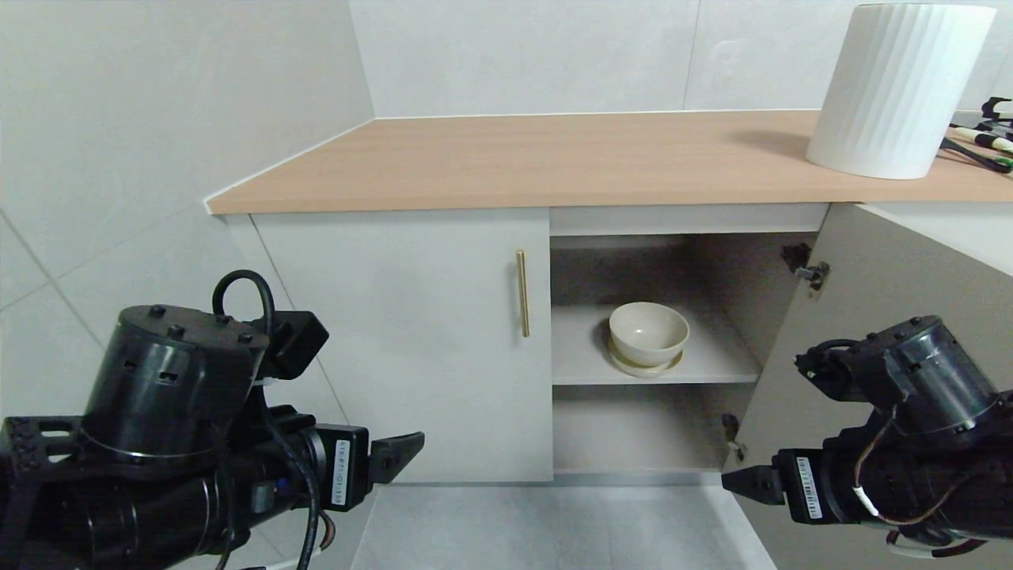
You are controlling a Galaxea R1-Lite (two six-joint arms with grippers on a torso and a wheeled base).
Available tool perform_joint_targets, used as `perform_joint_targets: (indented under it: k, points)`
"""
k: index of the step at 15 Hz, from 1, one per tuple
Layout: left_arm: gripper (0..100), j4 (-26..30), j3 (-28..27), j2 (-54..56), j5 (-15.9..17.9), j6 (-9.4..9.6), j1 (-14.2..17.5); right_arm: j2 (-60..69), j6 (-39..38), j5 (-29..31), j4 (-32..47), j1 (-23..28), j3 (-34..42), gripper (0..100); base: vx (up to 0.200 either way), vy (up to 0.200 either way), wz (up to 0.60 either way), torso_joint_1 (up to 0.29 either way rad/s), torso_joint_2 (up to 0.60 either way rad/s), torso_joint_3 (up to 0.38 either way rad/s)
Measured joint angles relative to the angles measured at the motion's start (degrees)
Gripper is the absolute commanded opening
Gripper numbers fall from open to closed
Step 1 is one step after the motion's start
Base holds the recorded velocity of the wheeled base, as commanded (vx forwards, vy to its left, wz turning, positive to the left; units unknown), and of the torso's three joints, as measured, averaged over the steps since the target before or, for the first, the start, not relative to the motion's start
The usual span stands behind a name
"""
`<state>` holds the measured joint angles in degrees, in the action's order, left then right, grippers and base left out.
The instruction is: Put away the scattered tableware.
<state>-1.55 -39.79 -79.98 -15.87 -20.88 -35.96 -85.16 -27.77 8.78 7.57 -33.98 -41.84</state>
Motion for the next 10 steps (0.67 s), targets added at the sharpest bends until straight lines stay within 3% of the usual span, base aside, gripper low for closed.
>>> perform_joint_targets:
  k: [6, 10]
  points:
    - [100, 0.0, 0.2, -0.4, 0.0, 0.00, 0.0, -2.0, -0.2, 0.0, -0.1, 0.0, 0.3, 100, -0.200, 0.000, 0.00, -0.002, 0.00, 0.002]
    - [100, 0.0, 0.2, -0.4, 0.0, 0.00, -0.1, -2.1, -0.2, 0.4, -0.1, -0.1, 0.4, 100, 0.000, 0.000, 0.00, 0.000, 0.00, 0.000]
